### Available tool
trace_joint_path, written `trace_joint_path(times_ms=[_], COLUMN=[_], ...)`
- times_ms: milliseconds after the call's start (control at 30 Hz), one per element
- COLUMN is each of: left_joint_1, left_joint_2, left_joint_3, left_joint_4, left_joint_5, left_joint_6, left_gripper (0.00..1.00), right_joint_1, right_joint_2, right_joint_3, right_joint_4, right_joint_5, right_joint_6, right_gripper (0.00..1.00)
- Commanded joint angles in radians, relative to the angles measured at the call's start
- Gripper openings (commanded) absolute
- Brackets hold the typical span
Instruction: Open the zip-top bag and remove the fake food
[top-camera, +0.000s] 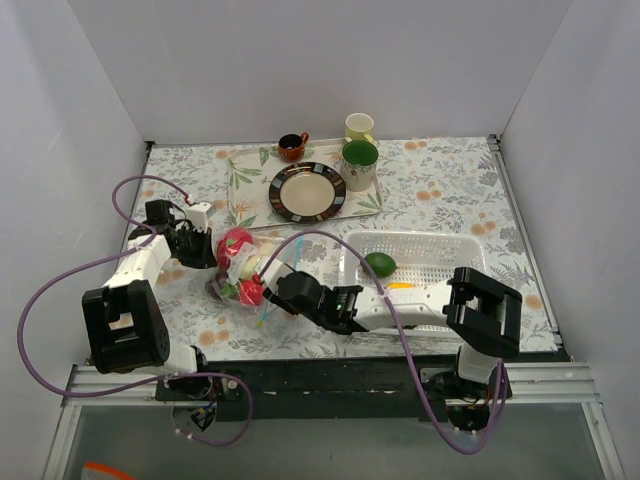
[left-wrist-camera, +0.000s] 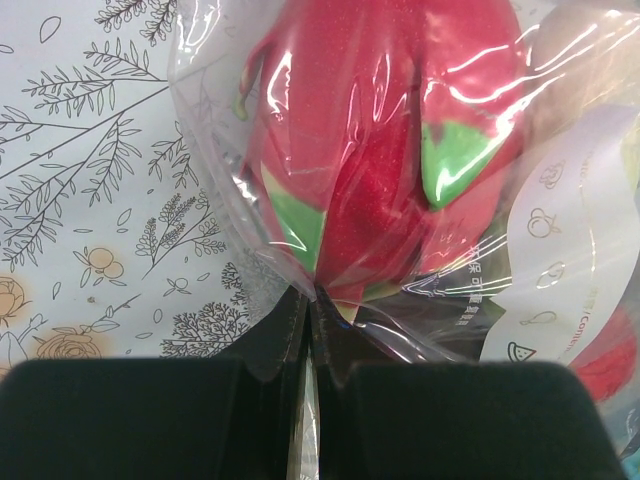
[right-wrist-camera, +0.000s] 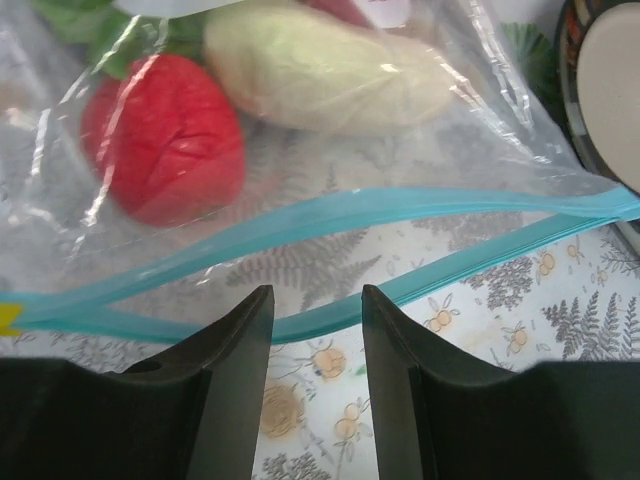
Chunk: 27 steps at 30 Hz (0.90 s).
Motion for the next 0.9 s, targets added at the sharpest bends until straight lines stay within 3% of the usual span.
trace_joint_path(times_ms=[0,233,400,600,867], left_joint_1=[-0.008,-0.007,-0.007,-0.008,-0.031], left_joint_2=[-0.027,-0.033,-0.049,-0.062,-0.102], left_joint_3=[-0.022,0.050,0.084,0.046,0.014], left_joint_4=[-0.056,-0.115,-0.127,-0.129,-0.129], left_joint_5=[-0.029,0.014,0.040,0.043,0.053], left_joint_6=[0.028,0.017,0.000,-0.003,-0.033], left_gripper=[0.00,0.00,0.00,0.00,0.00], right_joint_1=[-0.092,-0.110,-0.107,-0.106,-0.106], right_joint_2=[0.018,0.131,0.144,0.115,0.145], right_joint_3=[0.007,0.133,0.105,0.039,0.075], right_joint_4=[0.128,0.089,0.127,0.203,0.290], right_joint_5=[-0.111,-0.243,-0.482,-0.620,-0.675], right_joint_6=[0.013,-0.032,-0.004,0.048,0.118], right_gripper=[0.50,0.65,0.97,0.98,0.98])
